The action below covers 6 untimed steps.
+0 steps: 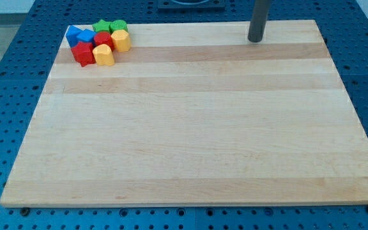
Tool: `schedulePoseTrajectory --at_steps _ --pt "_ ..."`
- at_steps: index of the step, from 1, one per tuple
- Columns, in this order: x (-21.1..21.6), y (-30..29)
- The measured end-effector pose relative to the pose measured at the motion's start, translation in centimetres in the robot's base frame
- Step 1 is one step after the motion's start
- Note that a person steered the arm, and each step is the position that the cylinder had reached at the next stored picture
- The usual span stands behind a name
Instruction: Slide your arm below the heart vertically
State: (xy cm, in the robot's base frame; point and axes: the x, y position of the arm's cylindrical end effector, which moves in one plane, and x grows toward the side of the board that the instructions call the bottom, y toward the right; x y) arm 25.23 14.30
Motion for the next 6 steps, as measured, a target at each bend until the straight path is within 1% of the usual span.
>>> schedulePoseTrajectory --at_steps 1,2,3,4,5,6 --pt "1.3 -0.2" --pt "6.3 -1.5" --pt "12.7 -8.2" --pt "17.6 -15.4" --pt "18.6 -24.0" --pt "18.4 -29.3"
